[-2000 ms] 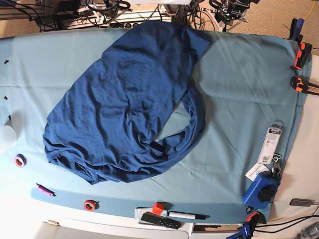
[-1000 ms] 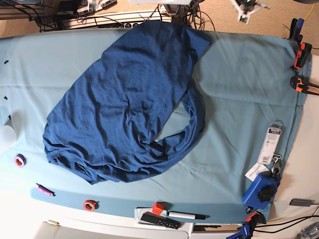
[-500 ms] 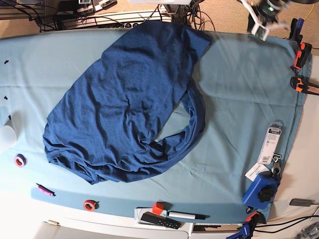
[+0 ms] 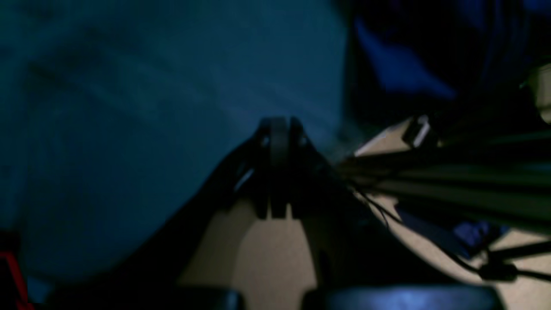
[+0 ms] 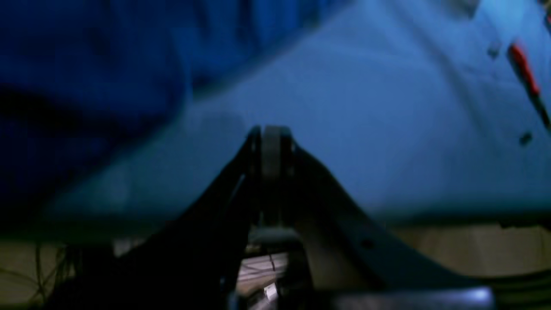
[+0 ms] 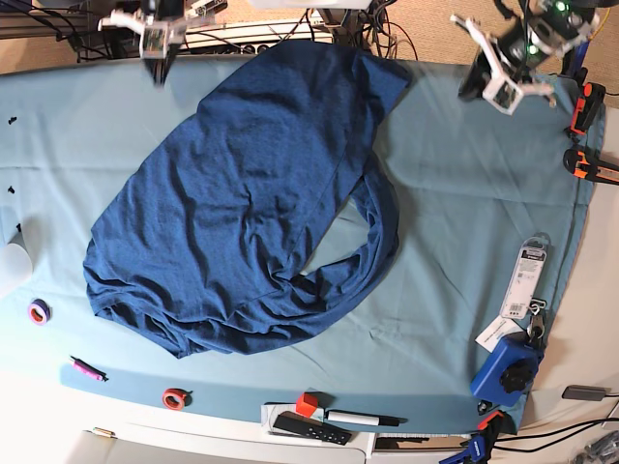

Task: Layout the t-shirt on the table in an organized manner, then fold the t-shirt properly
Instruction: 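Lower the right gripper onto the dark-blue t-shirt hem and grasp it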

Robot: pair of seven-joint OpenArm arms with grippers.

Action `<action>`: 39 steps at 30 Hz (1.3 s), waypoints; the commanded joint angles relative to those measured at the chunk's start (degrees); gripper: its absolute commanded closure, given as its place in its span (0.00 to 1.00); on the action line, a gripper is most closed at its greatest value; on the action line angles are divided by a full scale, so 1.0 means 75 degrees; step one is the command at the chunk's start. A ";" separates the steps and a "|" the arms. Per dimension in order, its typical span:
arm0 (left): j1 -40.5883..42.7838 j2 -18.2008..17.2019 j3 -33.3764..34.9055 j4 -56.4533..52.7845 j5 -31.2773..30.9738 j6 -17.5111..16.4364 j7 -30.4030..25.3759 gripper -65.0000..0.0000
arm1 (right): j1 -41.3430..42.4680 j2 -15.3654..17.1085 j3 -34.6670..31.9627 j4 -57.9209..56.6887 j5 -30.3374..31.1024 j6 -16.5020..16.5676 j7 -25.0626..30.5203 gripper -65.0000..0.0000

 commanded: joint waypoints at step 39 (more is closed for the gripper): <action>-0.3389 0.2098 -0.0041 -0.1437 0.0000 -0.1361 -0.0111 0.64 | 0.6840 0.0213 0.1064 -0.0271 -0.2617 0.3410 -0.3558 1.00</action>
